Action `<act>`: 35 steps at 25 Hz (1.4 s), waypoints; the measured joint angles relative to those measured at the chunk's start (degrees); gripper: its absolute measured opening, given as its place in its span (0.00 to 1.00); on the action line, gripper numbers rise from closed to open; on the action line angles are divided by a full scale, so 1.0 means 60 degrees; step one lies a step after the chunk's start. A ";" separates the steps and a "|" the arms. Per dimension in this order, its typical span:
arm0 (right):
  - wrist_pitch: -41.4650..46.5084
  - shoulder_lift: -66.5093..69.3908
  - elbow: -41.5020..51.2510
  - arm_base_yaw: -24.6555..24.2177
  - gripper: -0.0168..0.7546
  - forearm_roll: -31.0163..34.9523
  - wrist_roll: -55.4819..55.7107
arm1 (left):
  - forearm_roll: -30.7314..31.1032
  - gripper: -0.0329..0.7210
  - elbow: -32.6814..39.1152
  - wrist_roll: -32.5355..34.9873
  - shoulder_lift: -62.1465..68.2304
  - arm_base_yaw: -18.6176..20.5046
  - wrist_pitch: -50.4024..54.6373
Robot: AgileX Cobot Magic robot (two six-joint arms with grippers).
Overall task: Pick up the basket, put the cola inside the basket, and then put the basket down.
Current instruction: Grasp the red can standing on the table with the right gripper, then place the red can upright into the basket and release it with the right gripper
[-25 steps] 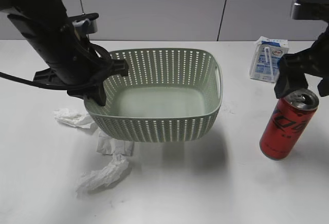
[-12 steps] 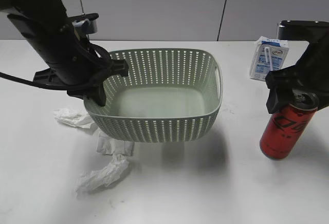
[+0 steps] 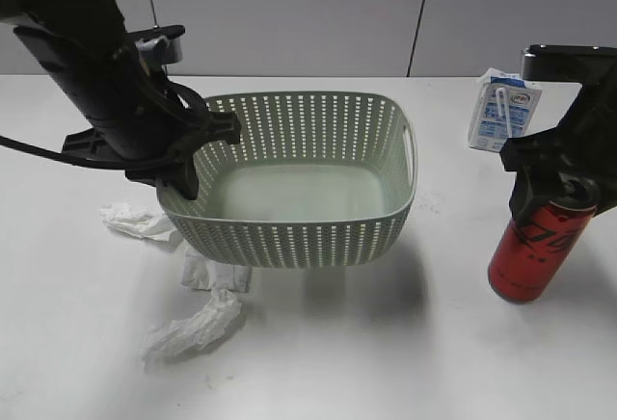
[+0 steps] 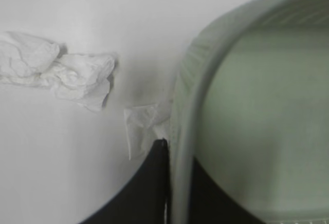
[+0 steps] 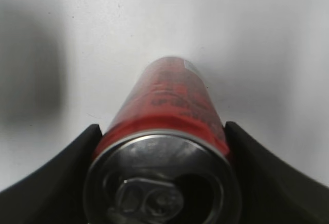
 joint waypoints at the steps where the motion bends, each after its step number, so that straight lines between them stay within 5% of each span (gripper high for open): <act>1: 0.0097 0.0000 -0.0069 0.0000 0.68 0.0000 0.0000 | 0.0000 0.04 0.0000 0.0000 0.0000 0.0000 0.0022; 13: 0.2641 -0.0976 -0.3660 0.0210 0.68 -0.0068 -0.0585 | 0.0000 0.04 0.0000 0.0000 0.0000 0.0000 0.0118; 26: 0.2803 -0.0558 -0.6118 0.3751 0.68 -0.0019 -0.0618 | 0.0340 0.04 0.0000 -0.0009 0.0033 0.0000 0.0127; 35: 0.2769 0.1833 -0.6117 0.4394 0.68 -0.0041 -0.0671 | 0.0446 0.04 0.0000 -0.0045 0.0086 0.0000 0.0127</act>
